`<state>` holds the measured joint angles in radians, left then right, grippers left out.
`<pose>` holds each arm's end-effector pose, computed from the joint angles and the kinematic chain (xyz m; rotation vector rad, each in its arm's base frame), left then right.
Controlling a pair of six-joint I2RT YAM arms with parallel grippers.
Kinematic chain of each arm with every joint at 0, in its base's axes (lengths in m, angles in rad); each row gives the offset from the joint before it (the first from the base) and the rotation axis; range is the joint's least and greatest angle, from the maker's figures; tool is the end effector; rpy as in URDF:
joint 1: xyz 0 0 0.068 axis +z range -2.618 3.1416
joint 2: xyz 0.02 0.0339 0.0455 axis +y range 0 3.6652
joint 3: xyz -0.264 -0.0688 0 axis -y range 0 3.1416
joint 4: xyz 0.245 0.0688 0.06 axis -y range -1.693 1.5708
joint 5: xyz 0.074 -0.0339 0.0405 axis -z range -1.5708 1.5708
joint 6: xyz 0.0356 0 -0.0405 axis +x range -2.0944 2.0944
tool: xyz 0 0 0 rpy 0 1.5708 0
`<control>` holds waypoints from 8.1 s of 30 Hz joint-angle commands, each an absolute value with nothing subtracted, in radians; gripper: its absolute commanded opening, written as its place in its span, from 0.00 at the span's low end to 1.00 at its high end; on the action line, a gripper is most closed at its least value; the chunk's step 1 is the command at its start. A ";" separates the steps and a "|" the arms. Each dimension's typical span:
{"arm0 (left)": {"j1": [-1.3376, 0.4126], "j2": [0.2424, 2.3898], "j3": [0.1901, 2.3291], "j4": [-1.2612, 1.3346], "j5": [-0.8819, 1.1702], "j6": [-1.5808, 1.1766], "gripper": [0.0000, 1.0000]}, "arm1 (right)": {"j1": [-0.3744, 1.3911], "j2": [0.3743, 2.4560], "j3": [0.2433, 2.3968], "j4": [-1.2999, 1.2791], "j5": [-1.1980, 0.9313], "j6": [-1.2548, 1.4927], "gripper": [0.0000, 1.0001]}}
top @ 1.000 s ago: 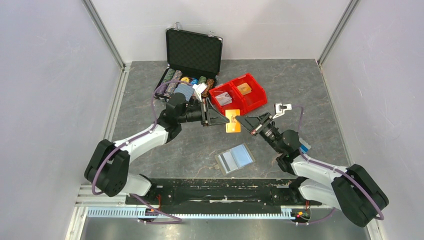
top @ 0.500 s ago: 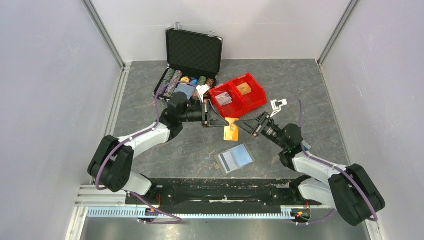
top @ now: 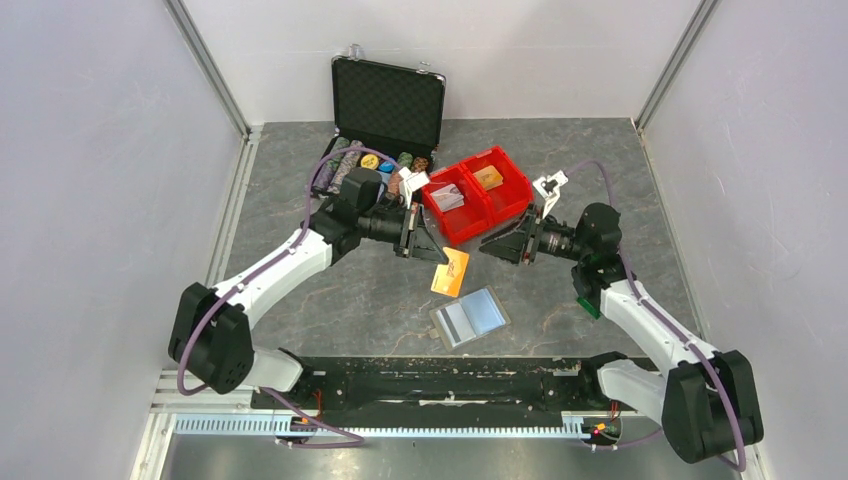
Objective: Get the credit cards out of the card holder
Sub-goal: Place the credit card in the storage box, then remove the credit card from the card holder.
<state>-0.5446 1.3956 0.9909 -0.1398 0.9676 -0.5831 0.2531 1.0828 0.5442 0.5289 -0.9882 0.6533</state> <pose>0.2443 -0.1823 0.2834 0.6130 2.2270 -1.6506 0.2161 0.0866 0.2716 -0.5106 1.7112 1.4462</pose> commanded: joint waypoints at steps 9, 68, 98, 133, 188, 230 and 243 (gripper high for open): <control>-0.564 1.395 1.092 -0.389 1.052 -0.368 0.02 | 0.360 1.097 0.614 0.387 -1.062 0.499 0.41; -0.521 1.139 0.983 -0.600 0.161 -0.236 1.00 | 0.100 1.977 1.431 0.133 -0.460 0.361 0.00; -0.522 1.148 0.973 -0.592 0.199 -0.230 1.00 | 0.125 2.064 1.276 0.403 -0.401 0.508 0.07; -0.522 1.100 0.955 -0.618 0.224 -0.322 1.00 | 0.239 1.571 1.122 -0.073 -0.247 0.303 0.44; -0.877 1.260 0.487 0.073 0.262 -0.848 0.02 | 0.941 1.033 0.404 0.106 0.071 0.469 0.77; -0.877 1.178 0.470 0.034 0.258 -0.824 0.02 | 1.029 1.166 0.479 0.074 0.108 0.427 0.70; -0.877 1.163 0.462 0.032 0.255 -0.821 0.02 | 1.053 1.193 0.507 0.004 0.195 0.423 0.69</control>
